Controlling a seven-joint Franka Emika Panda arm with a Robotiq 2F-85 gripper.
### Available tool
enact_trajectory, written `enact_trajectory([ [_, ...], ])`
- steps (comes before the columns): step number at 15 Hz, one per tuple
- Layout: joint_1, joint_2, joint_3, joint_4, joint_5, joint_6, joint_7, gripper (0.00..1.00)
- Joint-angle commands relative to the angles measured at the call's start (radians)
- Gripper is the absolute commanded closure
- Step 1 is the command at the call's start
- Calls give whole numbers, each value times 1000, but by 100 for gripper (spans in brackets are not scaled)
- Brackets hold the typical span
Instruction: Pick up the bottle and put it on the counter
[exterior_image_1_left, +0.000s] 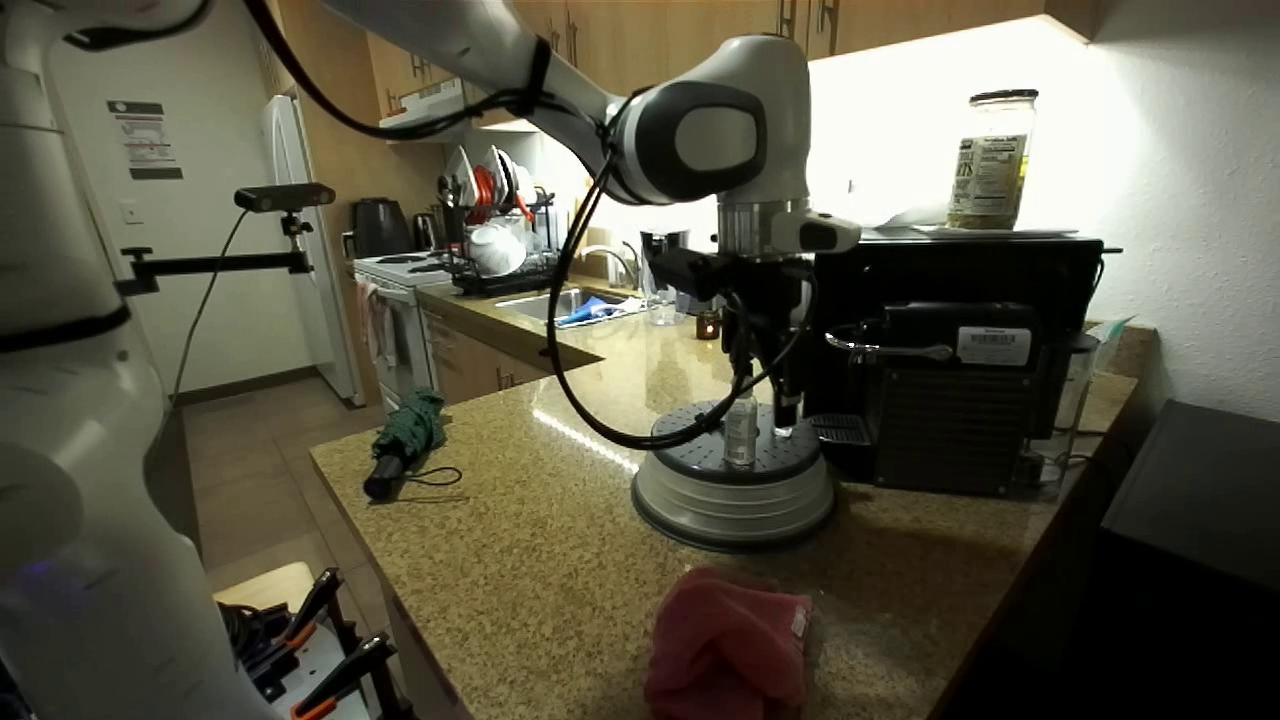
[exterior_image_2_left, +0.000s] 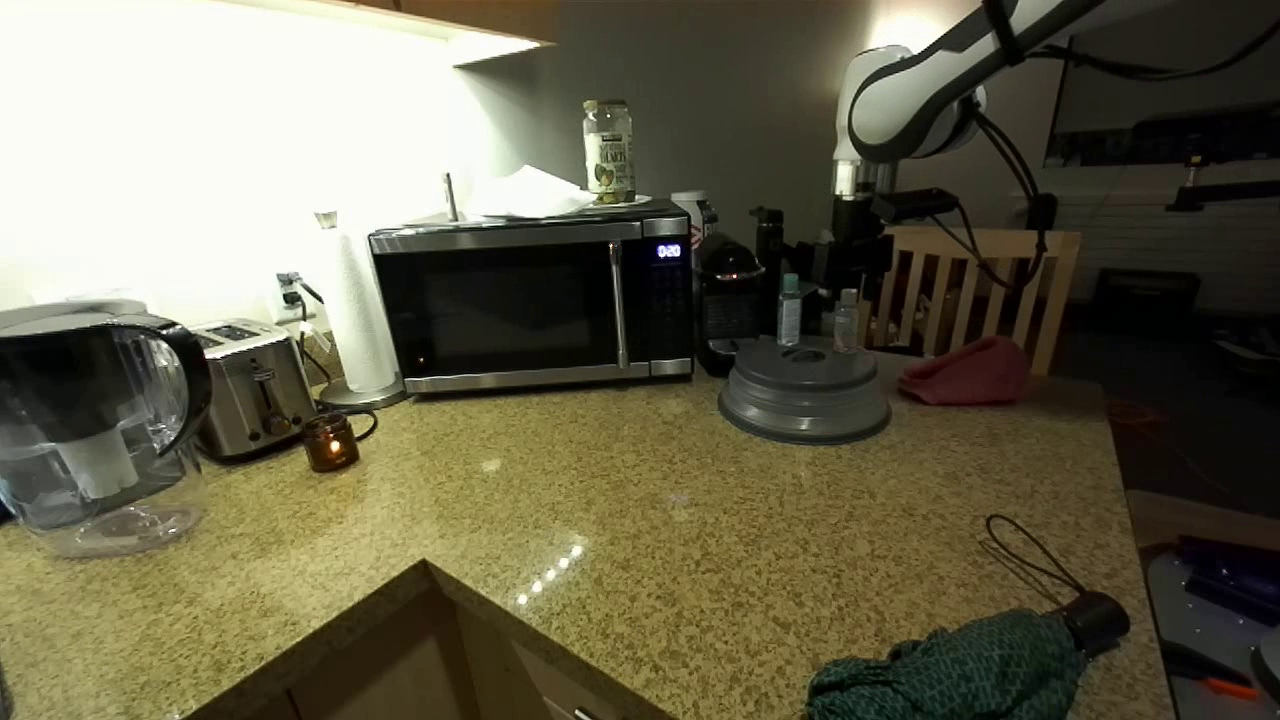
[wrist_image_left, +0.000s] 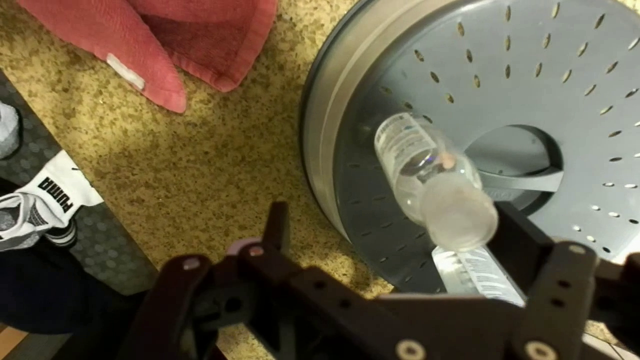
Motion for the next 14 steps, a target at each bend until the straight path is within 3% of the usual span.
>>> enact_trajectory([
  [1, -10, 28, 4, 7, 15, 26, -34, 25],
  [2, -9, 30, 5, 5, 17, 28, -34, 26],
  [12, -9, 20, 4, -19, 19, 19, -13, 92],
  [14, -7, 20, 6, -22, 21, 19, -13, 96],
])
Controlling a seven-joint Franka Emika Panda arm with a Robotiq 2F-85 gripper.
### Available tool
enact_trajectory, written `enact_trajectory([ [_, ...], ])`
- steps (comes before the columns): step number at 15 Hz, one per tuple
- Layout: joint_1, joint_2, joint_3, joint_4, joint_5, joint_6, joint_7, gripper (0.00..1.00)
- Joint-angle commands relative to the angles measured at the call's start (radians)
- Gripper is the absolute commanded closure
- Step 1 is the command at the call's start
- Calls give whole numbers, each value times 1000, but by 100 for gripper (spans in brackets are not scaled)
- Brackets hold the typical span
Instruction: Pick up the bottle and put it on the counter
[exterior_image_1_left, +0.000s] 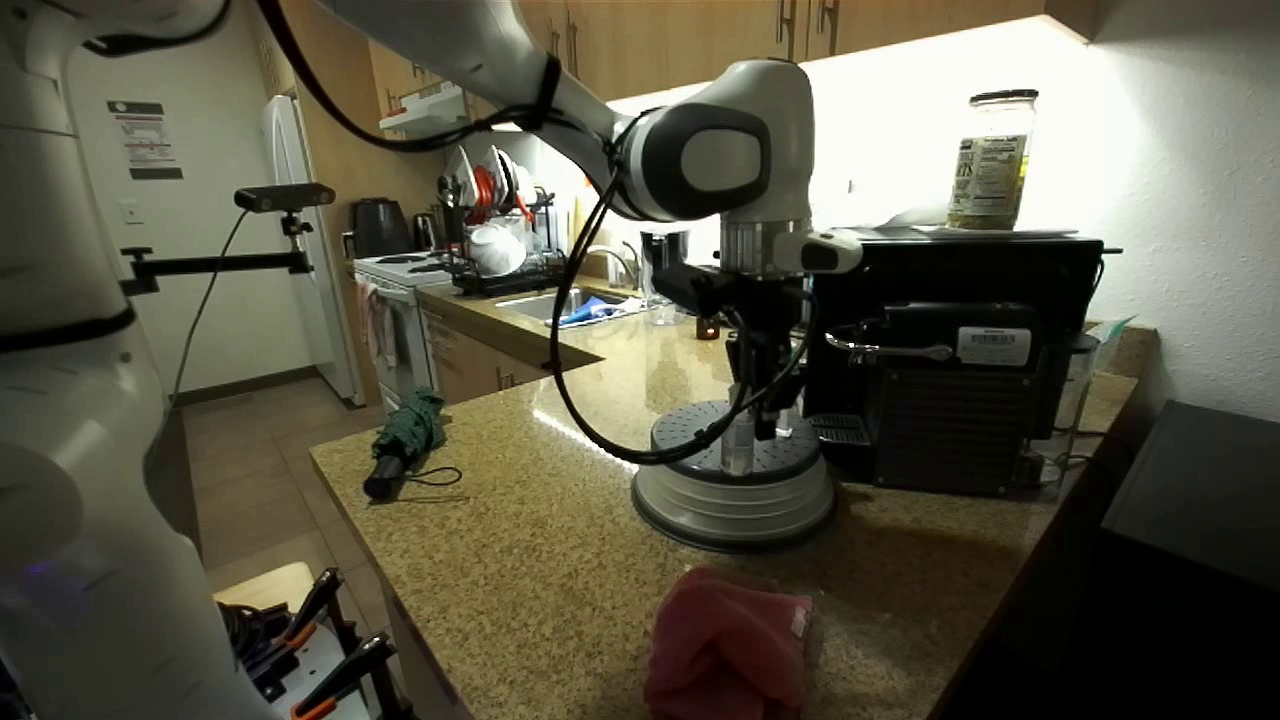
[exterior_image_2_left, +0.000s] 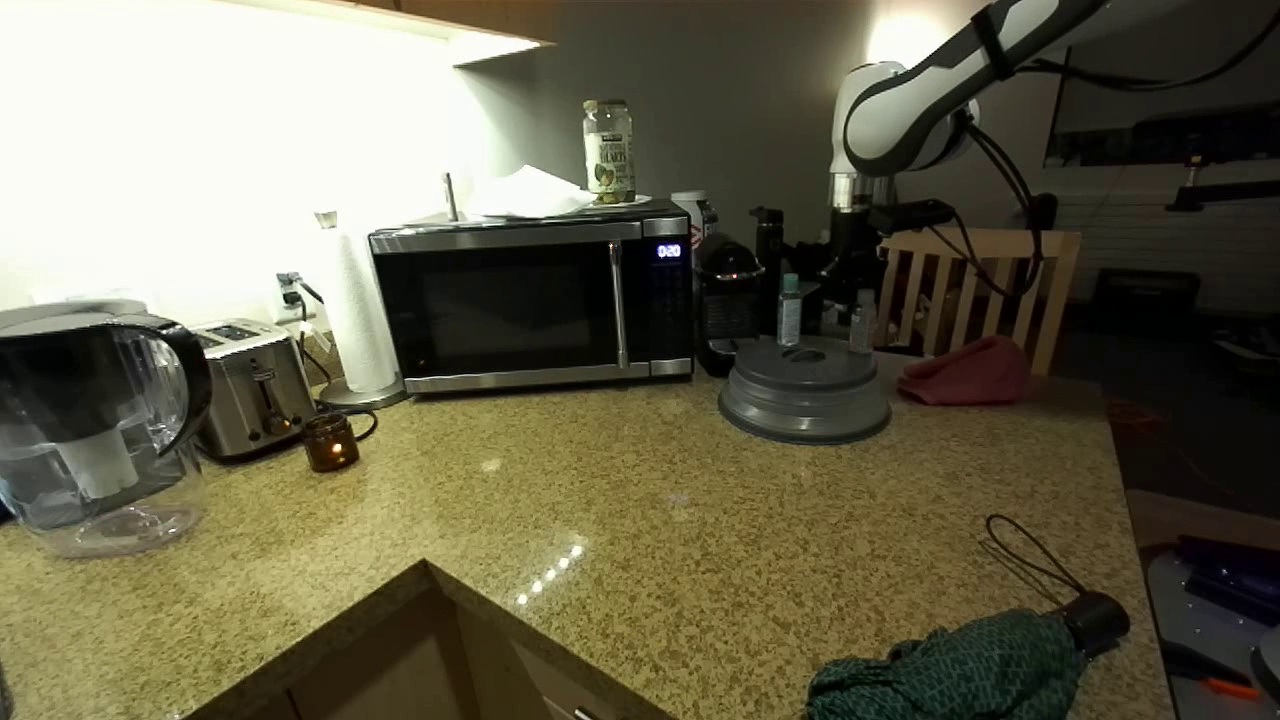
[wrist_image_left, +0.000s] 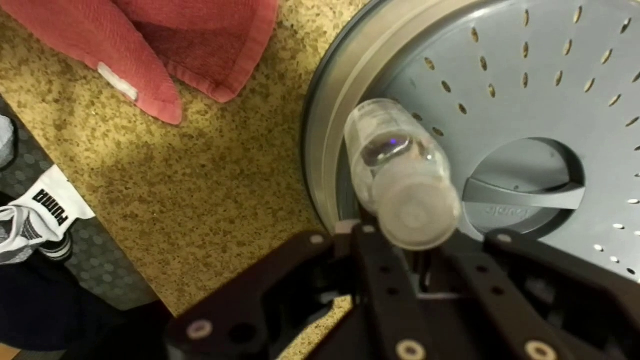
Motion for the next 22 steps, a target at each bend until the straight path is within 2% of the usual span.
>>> enact_trajectory([
  [1, -5, -9, 9, -21, 20, 12, -12, 99],
  [3, -2, -10, 13, -23, 24, 12, -12, 100],
  [5, 0, -11, 18, -23, 28, 9, -12, 94],
  [6, 3, -12, 20, -25, 24, 12, -11, 71],
  [8, 6, -16, 26, -25, 22, 12, -11, 63],
  [15, 29, -36, 46, -33, -31, -10, -5, 17],
  [17, 34, -40, 53, -45, -24, -4, -48, 6],
  [19, 36, -41, 62, -53, -28, -6, -77, 0],
  [22, 40, -40, 71, -69, -30, -9, -122, 0],
])
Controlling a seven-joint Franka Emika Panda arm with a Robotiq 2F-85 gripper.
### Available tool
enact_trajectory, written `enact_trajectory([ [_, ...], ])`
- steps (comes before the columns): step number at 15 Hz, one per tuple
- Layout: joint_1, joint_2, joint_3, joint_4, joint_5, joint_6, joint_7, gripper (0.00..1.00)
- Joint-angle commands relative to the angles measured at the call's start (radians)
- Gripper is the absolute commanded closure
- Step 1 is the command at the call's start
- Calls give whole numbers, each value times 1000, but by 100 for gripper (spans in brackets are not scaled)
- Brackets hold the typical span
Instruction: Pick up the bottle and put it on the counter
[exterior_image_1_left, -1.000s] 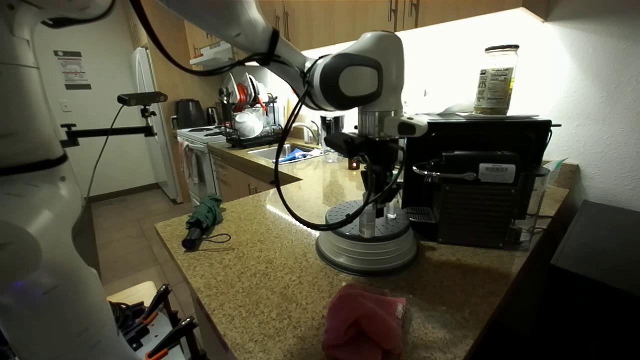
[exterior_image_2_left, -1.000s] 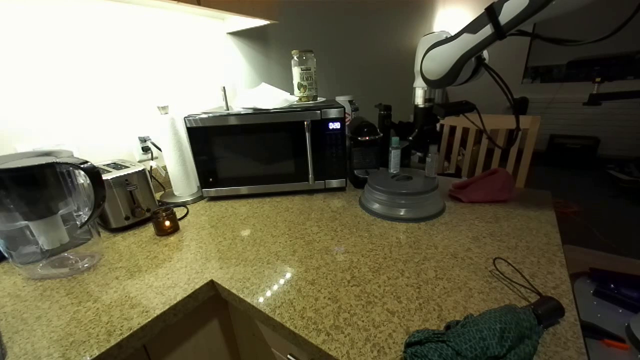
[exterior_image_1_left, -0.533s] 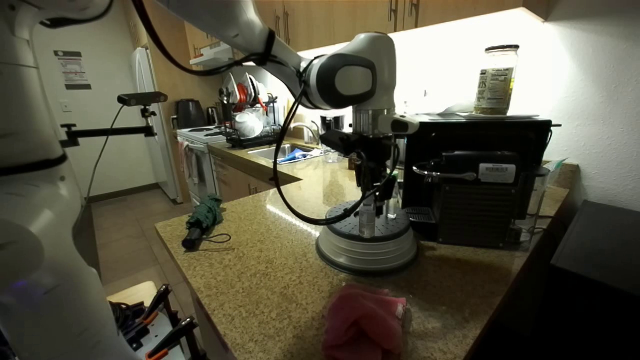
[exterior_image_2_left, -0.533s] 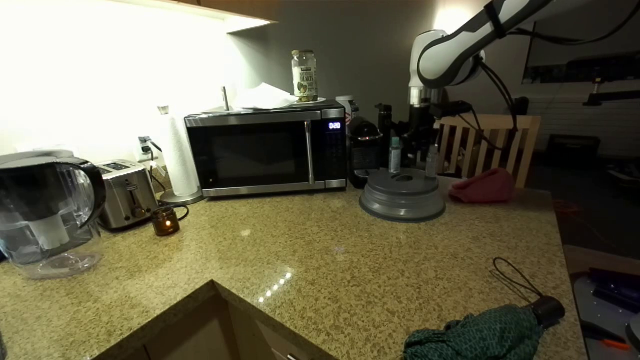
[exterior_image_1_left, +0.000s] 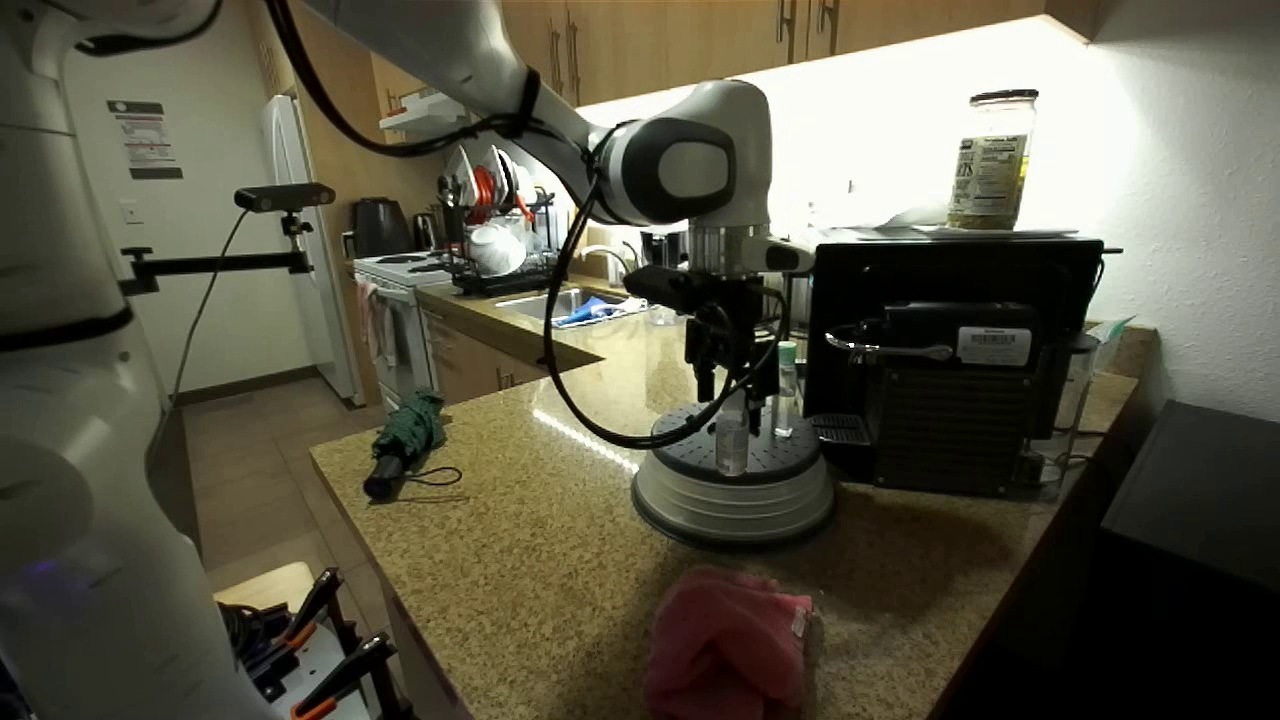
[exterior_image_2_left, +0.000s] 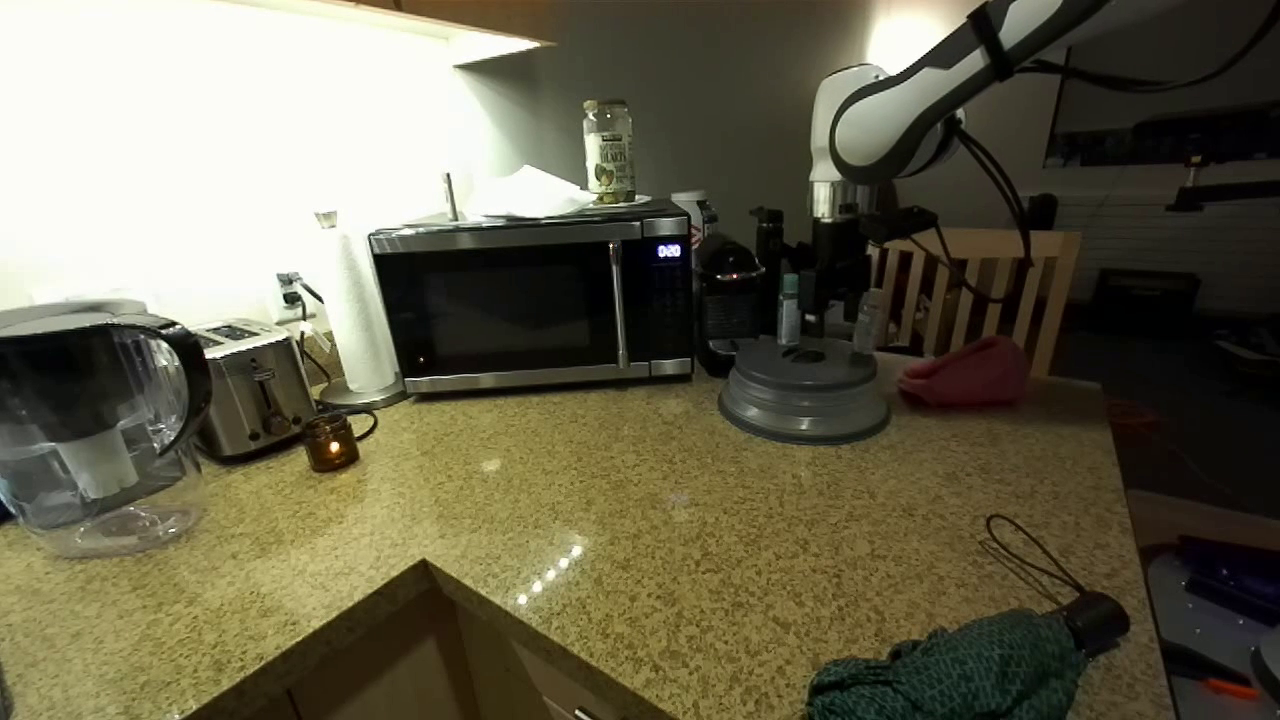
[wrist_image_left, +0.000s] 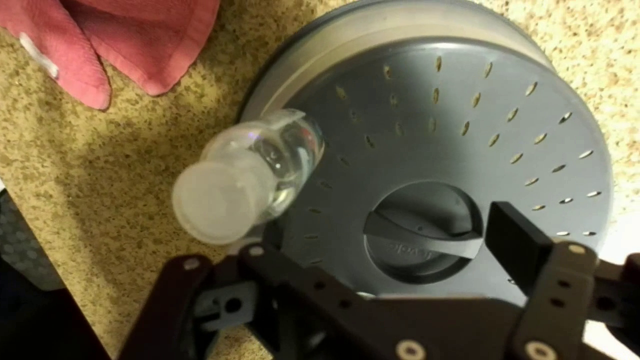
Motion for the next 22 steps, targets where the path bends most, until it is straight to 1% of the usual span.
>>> enact_trajectory([
  [1, 7, -34, 9, -51, -19, -1, -71, 0],
  [7, 10, -60, 26, -92, -3, 13, -181, 0],
  [12, 12, -92, 27, -104, -13, 5, -194, 0],
  [18, 14, -120, 27, -122, -4, 9, -226, 0],
  [19, 16, -122, 28, -119, 11, 9, -239, 0],
  [20, 21, -120, 33, -115, 9, 10, -235, 0],
  [22, 48, -102, 56, -91, 40, 17, -231, 0],
])
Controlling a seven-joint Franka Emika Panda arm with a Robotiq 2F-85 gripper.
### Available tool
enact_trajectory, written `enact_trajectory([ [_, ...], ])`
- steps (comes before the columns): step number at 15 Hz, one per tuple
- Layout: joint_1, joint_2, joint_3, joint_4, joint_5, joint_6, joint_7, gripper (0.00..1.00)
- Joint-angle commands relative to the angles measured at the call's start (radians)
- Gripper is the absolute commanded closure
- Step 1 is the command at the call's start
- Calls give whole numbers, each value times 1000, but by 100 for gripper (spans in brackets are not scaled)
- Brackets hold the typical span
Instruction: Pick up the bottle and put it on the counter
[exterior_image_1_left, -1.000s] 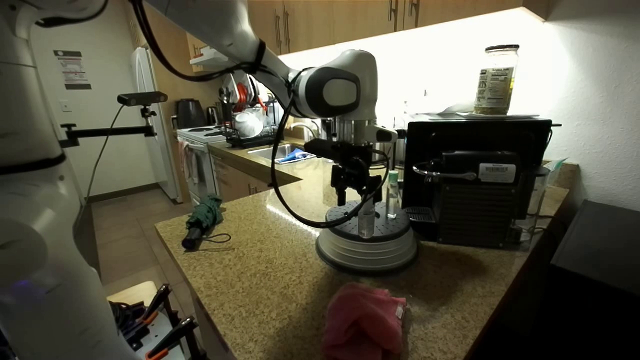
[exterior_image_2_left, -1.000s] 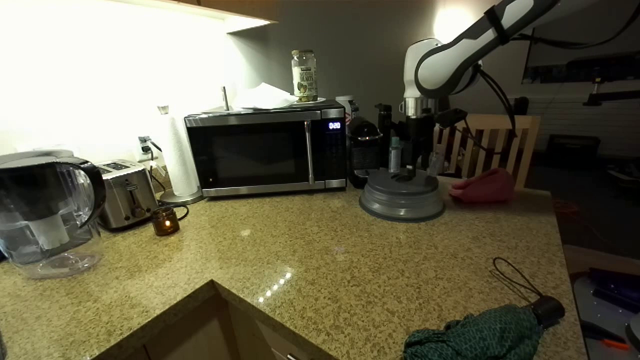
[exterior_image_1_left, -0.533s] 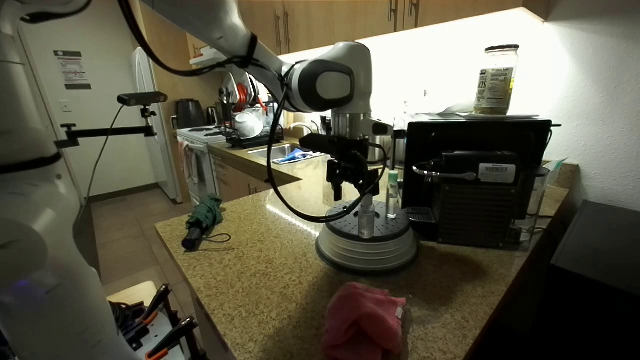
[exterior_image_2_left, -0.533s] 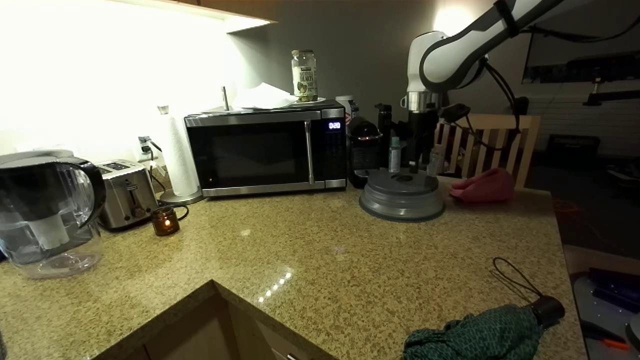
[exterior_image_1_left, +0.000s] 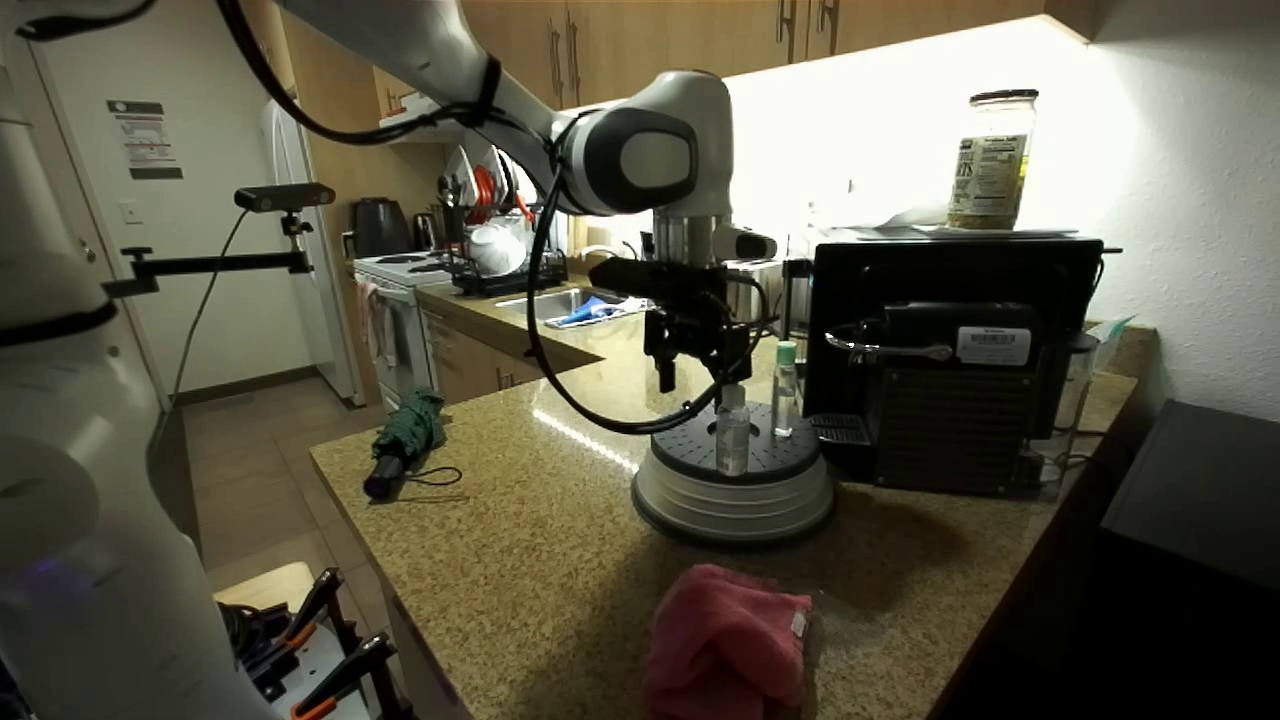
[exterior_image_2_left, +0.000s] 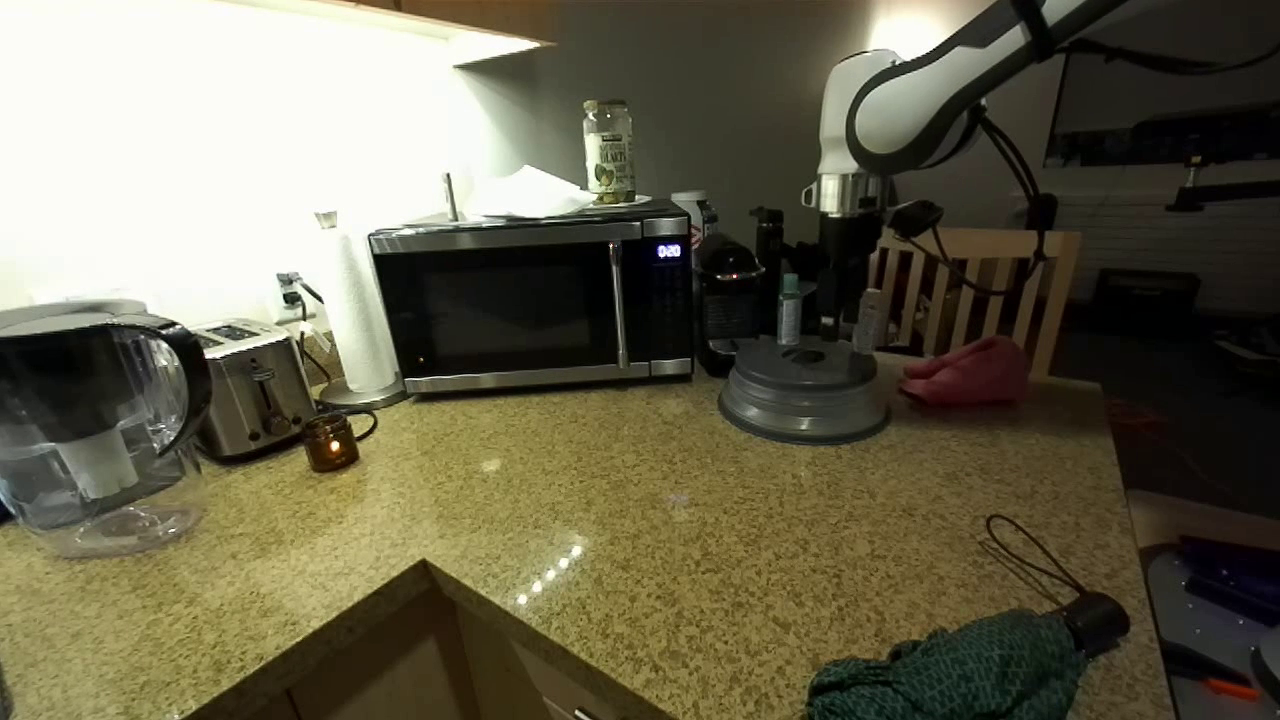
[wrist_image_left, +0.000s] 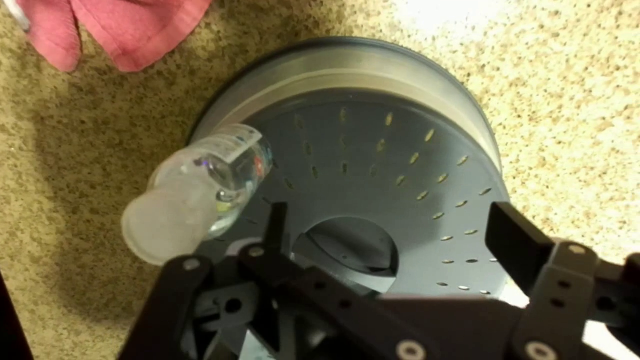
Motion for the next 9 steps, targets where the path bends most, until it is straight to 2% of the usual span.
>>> enact_trajectory([
  [1, 40, -4, 36, 5, 47, 21, -35, 0],
  [5, 84, -1, 74, 47, 92, 16, -38, 0],
  [9, 96, -15, 81, 103, 86, 4, -30, 0],
])
